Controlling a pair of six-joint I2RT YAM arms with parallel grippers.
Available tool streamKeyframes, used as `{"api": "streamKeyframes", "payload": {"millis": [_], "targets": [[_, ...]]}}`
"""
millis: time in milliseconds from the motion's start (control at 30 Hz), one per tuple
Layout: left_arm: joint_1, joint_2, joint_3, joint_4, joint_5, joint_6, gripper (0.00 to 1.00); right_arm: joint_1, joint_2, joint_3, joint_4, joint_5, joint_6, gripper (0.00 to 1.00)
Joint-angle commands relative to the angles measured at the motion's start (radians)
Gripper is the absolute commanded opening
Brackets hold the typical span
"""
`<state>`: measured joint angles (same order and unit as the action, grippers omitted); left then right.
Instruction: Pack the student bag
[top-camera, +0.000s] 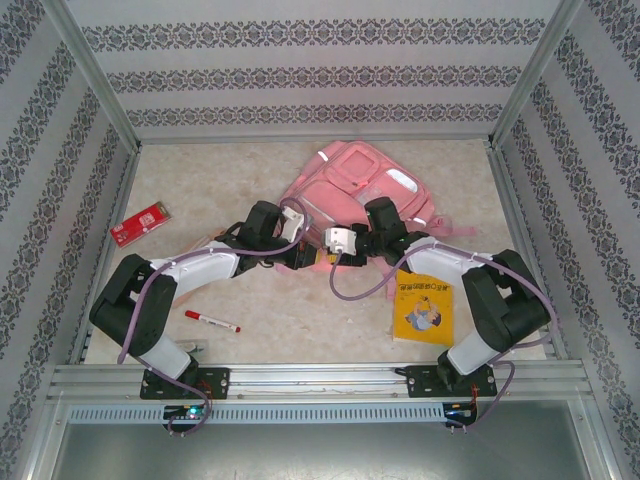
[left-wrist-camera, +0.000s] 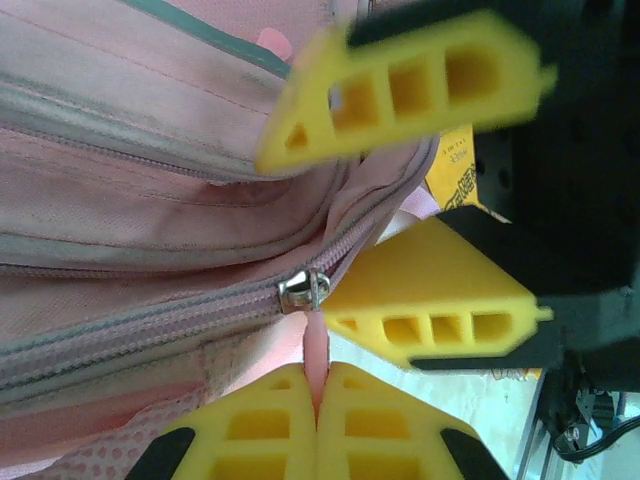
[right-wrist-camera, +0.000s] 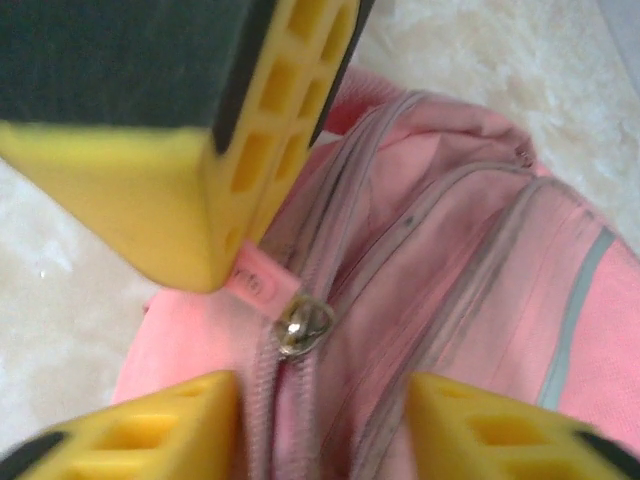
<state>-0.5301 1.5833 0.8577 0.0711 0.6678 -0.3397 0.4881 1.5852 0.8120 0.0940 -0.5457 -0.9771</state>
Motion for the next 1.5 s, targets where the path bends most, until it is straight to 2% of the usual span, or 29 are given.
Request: {"api": "streamKeyframes", "payload": {"millis": [0, 67, 100, 233, 333, 400, 500, 633, 800, 967, 1033, 1200, 1333, 1367, 1467], "targets": [[0.006, -0.057, 0.013, 0.02, -0.022, 0.029, 0.0, -0.01, 0.019, -0.019, -0.045, 0.044, -0.06, 0.25], [0.026, -0.063, 0.014, -0.023, -0.056, 0.045, 0.0, -0.023, 0.009, -0.015, -0.084, 0.031, -0.099, 0.06], [0.038, -0.068, 0.015, -0.048, -0.073, 0.053, 0.0, -0.032, -0.001, -0.016, -0.092, 0.019, -0.108, 0.01], [0.146, -0.1, 0.006, -0.137, -0.126, 0.086, 0.0, -0.085, -0.039, -0.004, -0.175, -0.006, -0.169, 0.0], [0.229, -0.135, -0.02, -0.145, -0.12, 0.108, 0.0, -0.102, -0.046, -0.003, -0.215, 0.04, -0.227, 0.0], [0.247, -0.151, -0.028, -0.157, -0.095, 0.145, 0.0, -0.111, -0.044, -0.004, -0.207, 0.043, -0.219, 0.0], [0.238, -0.141, -0.036, -0.149, -0.01, 0.147, 0.0, -0.106, -0.042, 0.007, -0.174, -0.032, -0.149, 0.18], [0.181, -0.158, -0.079, -0.077, -0.011, 0.103, 0.0, -0.051, -0.053, 0.012, -0.086, -0.147, -0.023, 0.43], [0.087, -0.16, -0.081, -0.006, -0.02, 0.042, 0.0, 0.04, -0.019, 0.035, 0.032, -0.142, 0.132, 0.47], [0.038, -0.141, -0.068, 0.075, -0.016, -0.035, 0.0, 0.058, 0.052, 0.049, 0.052, -0.117, 0.184, 0.48], [0.038, -0.147, -0.072, 0.096, -0.036, -0.05, 0.0, 0.056, 0.068, 0.036, 0.04, -0.1, 0.163, 0.46], [0.048, -0.172, -0.061, 0.033, -0.119, 0.01, 0.0, 0.052, 0.062, 0.035, -0.019, -0.16, 0.142, 0.4], [0.077, -0.186, -0.07, 0.018, -0.147, 0.025, 0.0, 0.057, 0.064, 0.048, -0.022, -0.138, 0.146, 0.06], [0.087, -0.188, -0.078, 0.021, -0.148, 0.021, 0.0, 0.07, 0.058, 0.057, -0.051, -0.113, 0.128, 0.01], [0.127, -0.204, -0.093, 0.027, -0.139, 0.009, 0.0, 0.116, 0.022, 0.142, -0.287, 0.018, -0.032, 0.0]]}}
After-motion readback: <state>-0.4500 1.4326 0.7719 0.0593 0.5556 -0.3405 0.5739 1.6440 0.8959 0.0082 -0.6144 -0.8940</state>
